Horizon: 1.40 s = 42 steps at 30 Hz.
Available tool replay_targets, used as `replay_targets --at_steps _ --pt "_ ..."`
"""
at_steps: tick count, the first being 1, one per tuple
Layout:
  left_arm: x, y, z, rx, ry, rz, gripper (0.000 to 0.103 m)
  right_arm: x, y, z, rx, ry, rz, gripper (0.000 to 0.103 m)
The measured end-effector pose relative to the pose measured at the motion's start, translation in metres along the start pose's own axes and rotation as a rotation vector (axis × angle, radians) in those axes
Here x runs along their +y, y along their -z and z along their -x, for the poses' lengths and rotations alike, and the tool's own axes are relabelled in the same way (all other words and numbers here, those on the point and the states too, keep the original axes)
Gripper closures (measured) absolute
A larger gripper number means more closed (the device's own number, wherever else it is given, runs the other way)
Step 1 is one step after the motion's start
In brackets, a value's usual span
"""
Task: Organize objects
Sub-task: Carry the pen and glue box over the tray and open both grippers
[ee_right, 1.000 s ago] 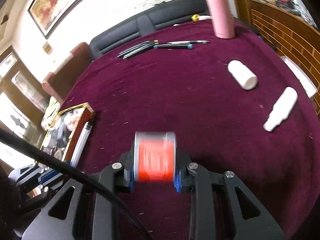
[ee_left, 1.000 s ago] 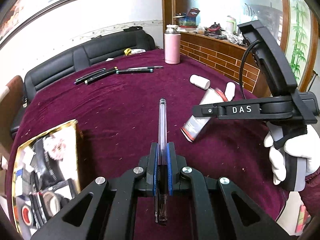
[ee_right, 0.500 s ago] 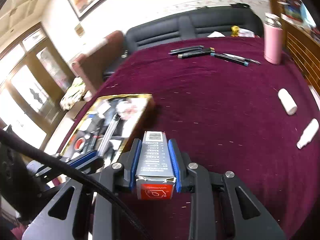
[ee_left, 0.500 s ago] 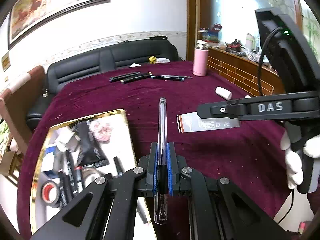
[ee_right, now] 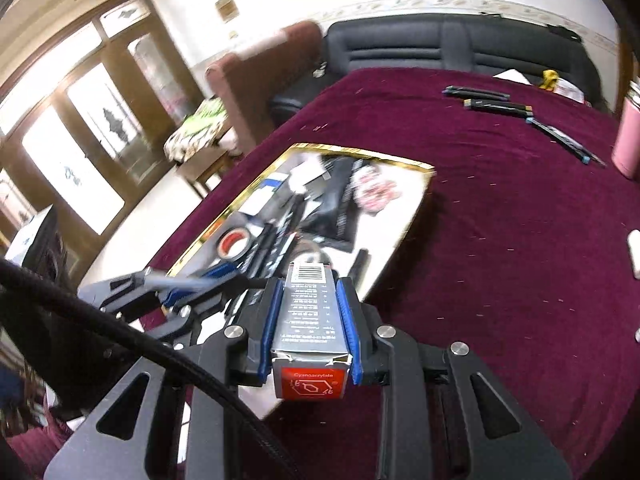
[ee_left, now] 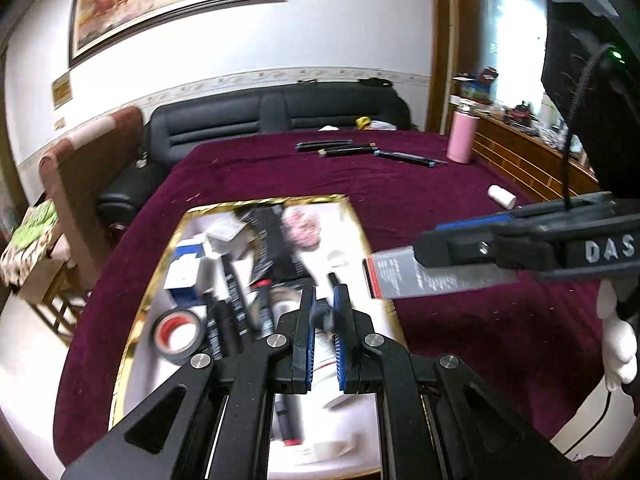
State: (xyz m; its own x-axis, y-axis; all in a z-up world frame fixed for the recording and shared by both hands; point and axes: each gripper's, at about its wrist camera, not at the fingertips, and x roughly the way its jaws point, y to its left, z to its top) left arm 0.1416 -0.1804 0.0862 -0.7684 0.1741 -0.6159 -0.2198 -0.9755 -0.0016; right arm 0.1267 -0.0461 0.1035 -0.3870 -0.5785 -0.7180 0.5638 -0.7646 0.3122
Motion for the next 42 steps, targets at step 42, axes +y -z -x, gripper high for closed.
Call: replay_targets --at_steps 42 --pt "0.104 0.037 -0.036 0.098 -0.079 0.164 0.095 0.024 -0.032 -0.122 0.176 -0.073 -0.033 0.069"
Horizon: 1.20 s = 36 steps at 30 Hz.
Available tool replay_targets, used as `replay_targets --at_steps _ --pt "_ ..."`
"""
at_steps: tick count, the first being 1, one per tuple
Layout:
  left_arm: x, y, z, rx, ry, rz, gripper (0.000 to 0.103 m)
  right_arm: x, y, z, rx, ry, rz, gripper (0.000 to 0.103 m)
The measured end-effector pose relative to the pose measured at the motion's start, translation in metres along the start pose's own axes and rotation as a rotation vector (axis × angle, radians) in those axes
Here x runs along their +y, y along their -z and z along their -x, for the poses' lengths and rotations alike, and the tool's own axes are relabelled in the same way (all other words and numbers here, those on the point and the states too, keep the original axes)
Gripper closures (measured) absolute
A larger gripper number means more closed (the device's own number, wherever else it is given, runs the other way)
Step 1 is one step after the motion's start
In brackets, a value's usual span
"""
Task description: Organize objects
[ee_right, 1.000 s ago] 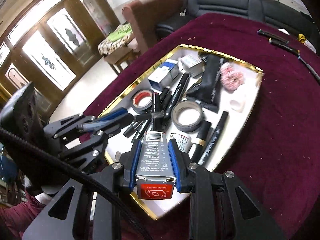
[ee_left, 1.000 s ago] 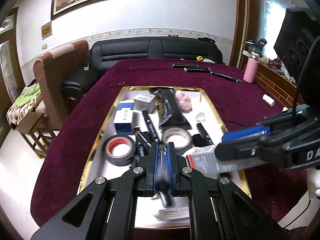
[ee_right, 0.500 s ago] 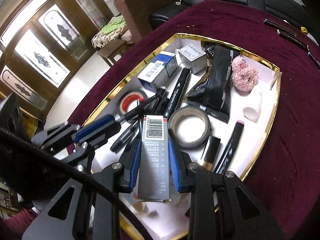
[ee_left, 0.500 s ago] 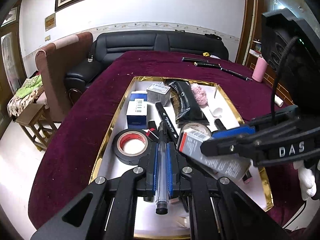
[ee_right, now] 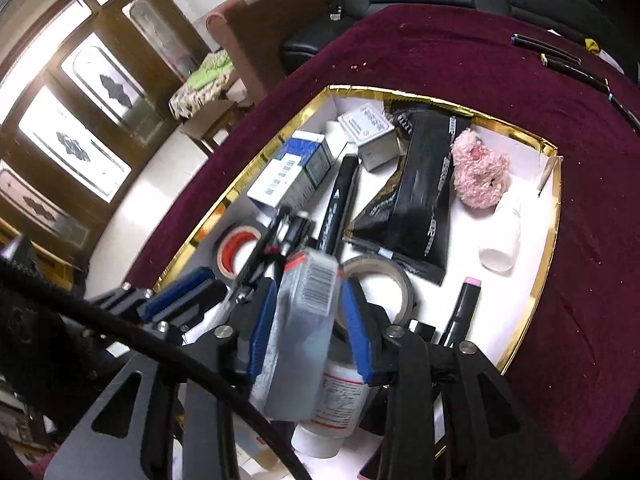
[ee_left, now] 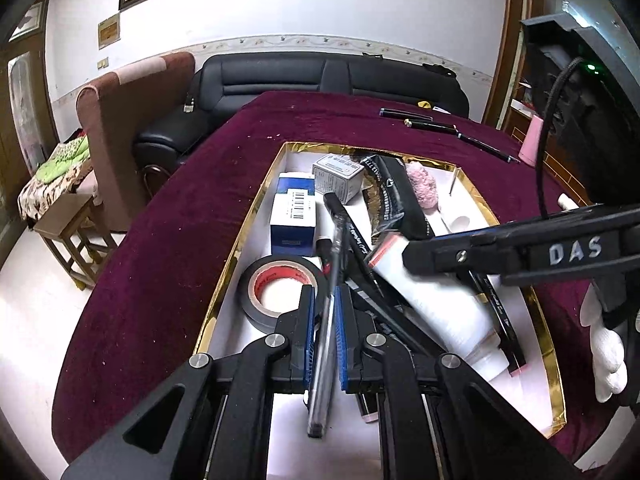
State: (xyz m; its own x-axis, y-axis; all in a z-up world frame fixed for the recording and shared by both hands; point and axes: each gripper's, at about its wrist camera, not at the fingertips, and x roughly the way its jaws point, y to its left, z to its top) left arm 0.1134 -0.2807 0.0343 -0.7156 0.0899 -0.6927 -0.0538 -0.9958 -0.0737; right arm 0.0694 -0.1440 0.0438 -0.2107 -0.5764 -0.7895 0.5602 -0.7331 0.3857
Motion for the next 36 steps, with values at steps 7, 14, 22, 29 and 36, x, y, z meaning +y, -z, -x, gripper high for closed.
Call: replay_targets --at_steps 7,14,22,29,36 --pt "0.001 -0.001 -0.002 0.011 -0.007 0.015 0.078 -0.011 -0.004 0.020 -0.074 -0.014 -0.044 0.063" --pt "-0.014 -0.008 0.019 -0.090 0.018 0.010 0.040 -0.035 0.009 0.039 -0.118 -0.019 -0.102 0.061" --pt "-0.055 -0.017 0.073 -0.357 0.048 -0.035 0.002 -0.066 0.038 0.068 -0.175 -0.011 -0.172 0.059" --pt "-0.084 -0.019 0.079 -0.341 0.089 0.016 0.002 -0.083 0.064 0.096 -0.268 0.054 -0.217 0.053" --pt "-0.088 -0.013 0.066 -0.236 0.074 0.193 0.002 -0.073 0.091 0.115 -0.400 0.370 -0.158 0.037"
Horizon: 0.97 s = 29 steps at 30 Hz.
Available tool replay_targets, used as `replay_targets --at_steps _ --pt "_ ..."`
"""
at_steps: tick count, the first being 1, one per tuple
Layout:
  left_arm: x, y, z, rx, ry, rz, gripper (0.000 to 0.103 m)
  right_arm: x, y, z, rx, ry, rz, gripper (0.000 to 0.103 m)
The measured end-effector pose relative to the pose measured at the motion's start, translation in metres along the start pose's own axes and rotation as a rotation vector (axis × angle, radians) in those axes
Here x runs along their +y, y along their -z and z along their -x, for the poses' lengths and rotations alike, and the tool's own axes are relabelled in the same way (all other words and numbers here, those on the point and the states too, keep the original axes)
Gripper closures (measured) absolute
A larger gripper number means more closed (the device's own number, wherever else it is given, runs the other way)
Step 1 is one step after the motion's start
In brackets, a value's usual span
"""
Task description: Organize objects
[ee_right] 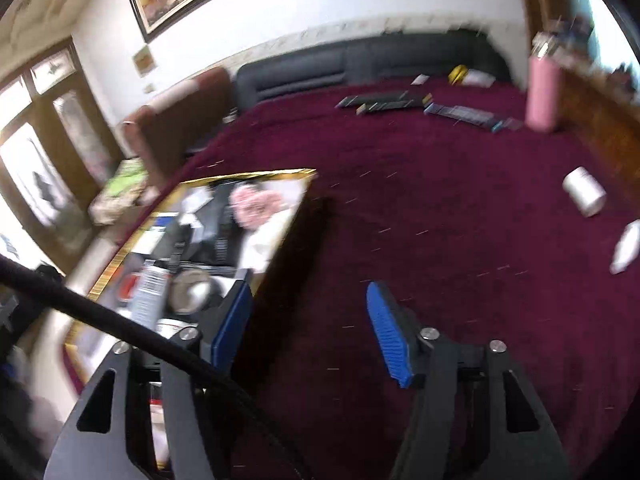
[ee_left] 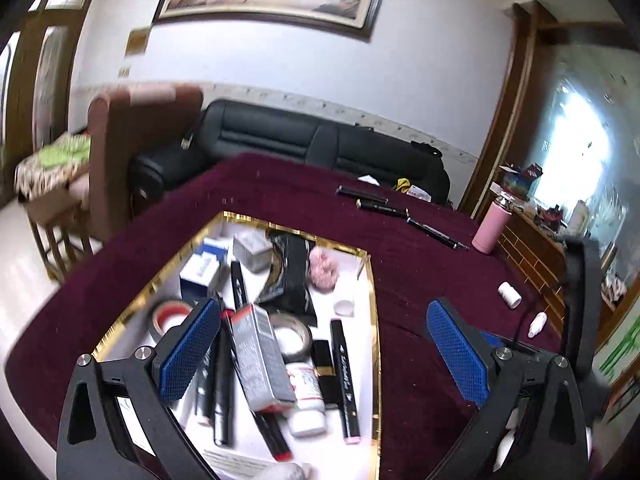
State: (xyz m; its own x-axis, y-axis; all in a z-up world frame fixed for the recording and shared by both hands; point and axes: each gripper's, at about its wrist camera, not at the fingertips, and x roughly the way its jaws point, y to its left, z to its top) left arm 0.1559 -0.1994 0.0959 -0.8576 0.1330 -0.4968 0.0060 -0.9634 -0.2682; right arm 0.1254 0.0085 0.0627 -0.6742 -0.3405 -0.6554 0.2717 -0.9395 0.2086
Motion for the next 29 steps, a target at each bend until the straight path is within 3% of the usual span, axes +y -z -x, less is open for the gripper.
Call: replay_targets --at_steps 4,13,29 --pt "0.003 0.007 -0.004 0.034 -0.044 0.053 0.002 0.001 0.010 0.005 -0.046 0.108 0.060 0.031" --pt "0.010 0.015 -0.001 0.019 -0.103 0.091 0.002 0.007 0.029 0.001 -0.015 0.119 0.111 0.031" --pt "0.017 0.024 -0.009 0.071 -0.204 0.094 0.002 0.012 0.036 -0.001 -0.004 0.153 0.149 0.031"
